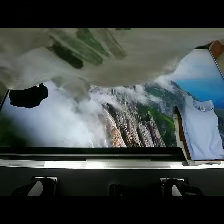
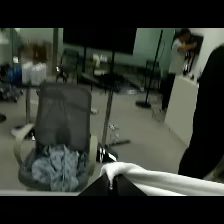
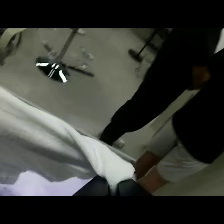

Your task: Fold the shirts.

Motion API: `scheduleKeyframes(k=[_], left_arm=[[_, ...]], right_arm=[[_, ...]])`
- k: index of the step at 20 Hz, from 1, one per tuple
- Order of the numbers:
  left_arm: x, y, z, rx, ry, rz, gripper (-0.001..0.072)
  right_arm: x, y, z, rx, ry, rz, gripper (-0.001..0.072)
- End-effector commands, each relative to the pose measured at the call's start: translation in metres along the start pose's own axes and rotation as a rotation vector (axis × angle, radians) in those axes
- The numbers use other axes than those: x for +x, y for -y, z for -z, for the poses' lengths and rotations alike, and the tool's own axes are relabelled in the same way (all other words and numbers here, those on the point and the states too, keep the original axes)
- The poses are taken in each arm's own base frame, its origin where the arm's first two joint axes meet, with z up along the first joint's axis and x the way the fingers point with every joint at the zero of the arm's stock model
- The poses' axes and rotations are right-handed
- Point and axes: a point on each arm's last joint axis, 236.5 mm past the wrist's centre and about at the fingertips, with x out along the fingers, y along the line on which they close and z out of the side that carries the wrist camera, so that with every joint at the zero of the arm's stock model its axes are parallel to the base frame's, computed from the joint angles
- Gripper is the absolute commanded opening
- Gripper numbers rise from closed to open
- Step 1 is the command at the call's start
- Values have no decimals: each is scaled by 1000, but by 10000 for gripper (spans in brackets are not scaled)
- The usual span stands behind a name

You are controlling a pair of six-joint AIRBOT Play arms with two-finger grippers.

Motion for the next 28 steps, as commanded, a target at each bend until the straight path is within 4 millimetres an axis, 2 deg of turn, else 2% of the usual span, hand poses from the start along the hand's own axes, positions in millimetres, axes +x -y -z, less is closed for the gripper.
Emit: scheduleKeyframes(k=[1,3,6,7,9,11,13,15,17,19,20,21,22,23,25,28], left_arm=[[-66,27,-42,51,161,-36,26],[-68,25,-35,59,133,-48,26],[-53,16,-14,44,43,-53,26],[-44,11,-7,36,10,-56,26],[-14,-9,30,11,-140,-65,26],[25,-39,97,-21,-389,-66,25],[66,-69,185,-73,-647,-43,26],[95,-90,295,-145,-910,0,26],[109,-103,401,-225,-1103,20,26],[126,-117,482,-266,-1174,4,27],[137,-123,515,-287,-1193,-9,27],[150,-127,539,-304,-1195,-16,27],[165,-129,558,-320,-1180,-17,27],[182,-131,572,-338,-1153,-25,27],[211,-137,585,-345,-1084,-43,28],[237,-140,586,-327,-1014,-55,28]], right_arm=[[-64,18,-19,1,61,84,42],[-66,12,-10,10,22,60,42],[-53,0,10,25,-62,5,42],[-43,-8,22,27,-116,-32,42],[-11,-37,66,35,-305,-169,42],[25,-78,128,33,-569,-359,42],[71,-130,187,44,-762,-570,41],[115,-187,249,100,-903,-740,41],[156,-229,315,148,-1011,-780,41],[208,-262,353,208,-981,-774,41],[237,-277,364,250,-930,-753,41],[262,-289,370,303,-876,-734,41],[287,-299,374,362,-815,-702,42],[304,-304,376,402,-773,-674,42],[334,-302,380,454,-695,-593,42],[350,-296,383,478,-662,-532,42]])
